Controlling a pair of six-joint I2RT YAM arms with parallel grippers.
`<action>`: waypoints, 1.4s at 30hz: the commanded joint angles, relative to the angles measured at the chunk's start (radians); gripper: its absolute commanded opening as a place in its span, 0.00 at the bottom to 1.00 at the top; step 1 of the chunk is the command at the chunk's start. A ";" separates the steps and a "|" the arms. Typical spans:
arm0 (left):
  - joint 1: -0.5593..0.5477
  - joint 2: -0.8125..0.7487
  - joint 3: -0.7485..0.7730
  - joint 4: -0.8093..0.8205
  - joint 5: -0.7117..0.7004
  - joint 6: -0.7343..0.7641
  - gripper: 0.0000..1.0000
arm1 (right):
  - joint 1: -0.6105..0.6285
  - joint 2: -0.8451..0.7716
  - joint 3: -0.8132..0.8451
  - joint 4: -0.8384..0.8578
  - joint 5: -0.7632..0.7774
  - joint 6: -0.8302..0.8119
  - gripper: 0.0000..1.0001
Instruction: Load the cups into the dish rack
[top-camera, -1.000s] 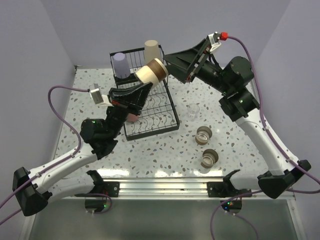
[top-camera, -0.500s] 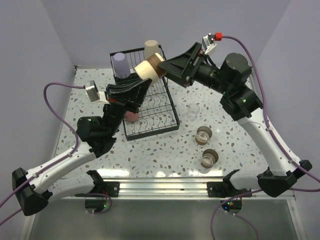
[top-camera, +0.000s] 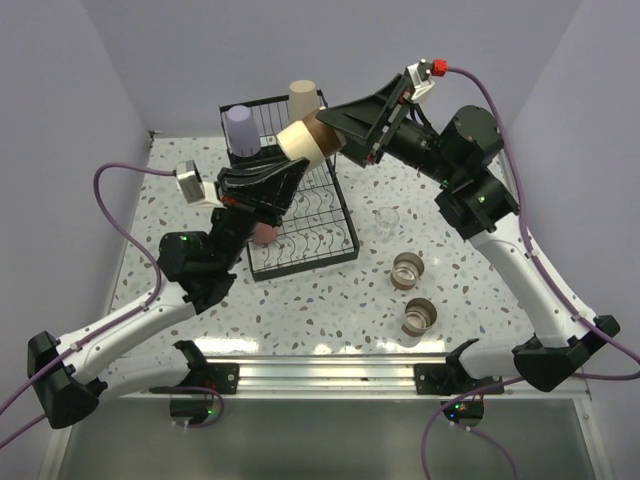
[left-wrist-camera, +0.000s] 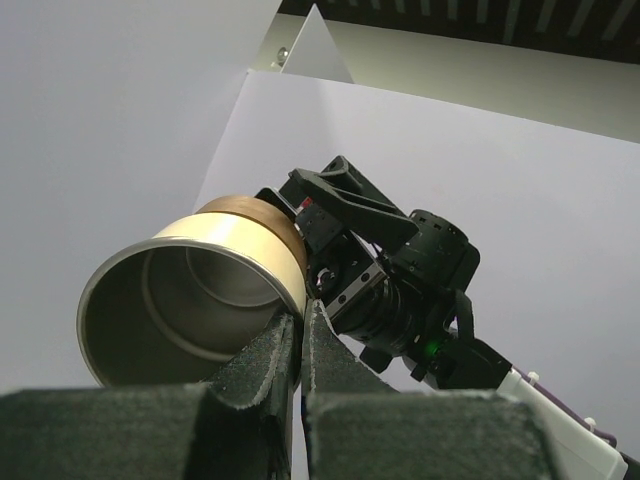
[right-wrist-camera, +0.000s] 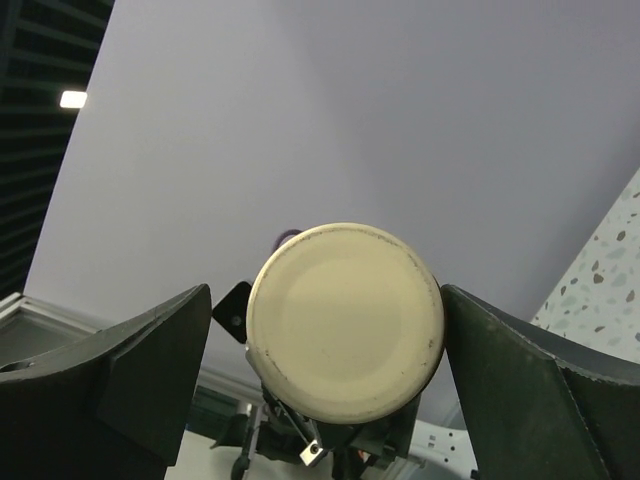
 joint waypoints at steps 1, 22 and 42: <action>-0.003 0.007 0.023 0.079 0.008 -0.015 0.00 | 0.003 -0.005 0.017 0.073 -0.022 0.025 0.98; -0.005 -0.018 0.031 -0.082 -0.077 -0.032 0.37 | 0.054 -0.004 0.109 -0.238 0.050 -0.238 0.00; -0.003 -0.259 -0.043 -0.493 -0.278 -0.007 0.92 | 0.052 0.198 0.418 -0.473 0.190 -0.473 0.00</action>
